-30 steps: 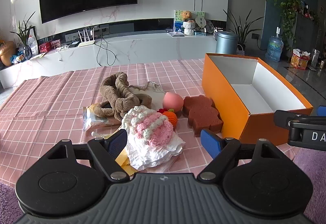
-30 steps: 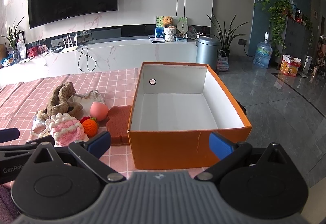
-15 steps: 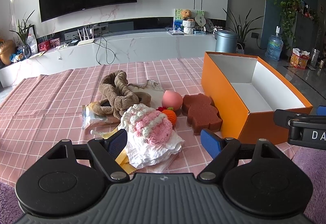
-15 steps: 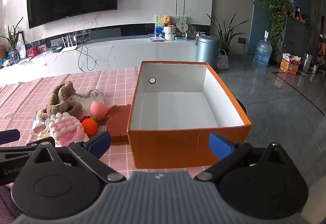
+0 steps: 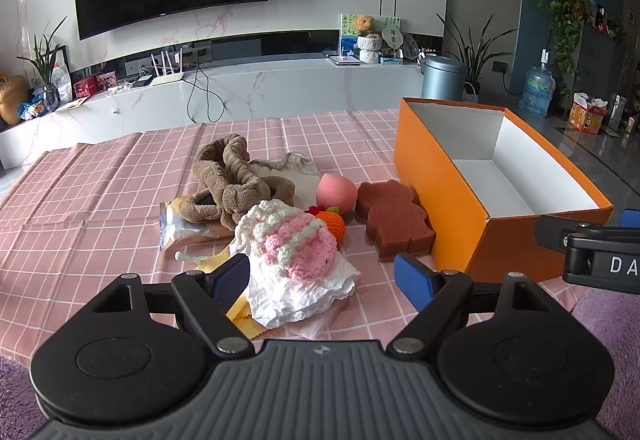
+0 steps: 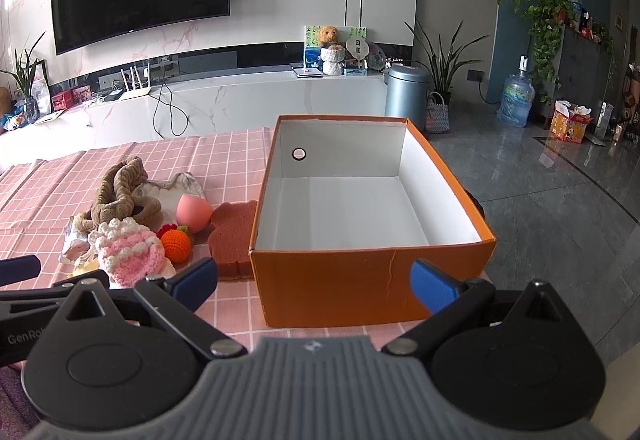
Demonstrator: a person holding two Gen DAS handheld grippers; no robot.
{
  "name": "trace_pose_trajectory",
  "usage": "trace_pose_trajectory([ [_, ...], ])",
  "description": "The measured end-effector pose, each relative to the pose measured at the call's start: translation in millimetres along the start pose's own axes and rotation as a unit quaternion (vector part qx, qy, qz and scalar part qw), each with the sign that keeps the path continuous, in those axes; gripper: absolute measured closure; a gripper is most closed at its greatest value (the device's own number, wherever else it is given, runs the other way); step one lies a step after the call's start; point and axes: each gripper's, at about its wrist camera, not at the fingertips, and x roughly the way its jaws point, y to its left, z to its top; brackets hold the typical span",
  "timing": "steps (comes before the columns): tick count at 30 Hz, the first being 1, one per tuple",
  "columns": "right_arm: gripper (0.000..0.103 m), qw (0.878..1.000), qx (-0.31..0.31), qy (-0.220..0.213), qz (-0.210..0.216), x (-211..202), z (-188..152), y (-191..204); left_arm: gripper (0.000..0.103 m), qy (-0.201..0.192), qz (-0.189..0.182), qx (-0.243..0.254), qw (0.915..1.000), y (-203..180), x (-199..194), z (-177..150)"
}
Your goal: Organize soft objects
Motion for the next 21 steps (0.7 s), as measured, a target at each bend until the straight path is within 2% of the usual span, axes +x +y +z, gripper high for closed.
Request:
trace_pose_trajectory([
  [13,0.002,1.000,0.000,0.000,0.000,0.1,0.3,0.5,0.007,0.003,-0.001,0.000,1.0000,0.2,0.8,-1.1],
  [21,0.002,1.000,0.005,-0.010,0.025,-0.7,-2.0,-0.1,0.014,0.003,-0.003,-0.017,0.9999,5.8,0.3,1.9],
])
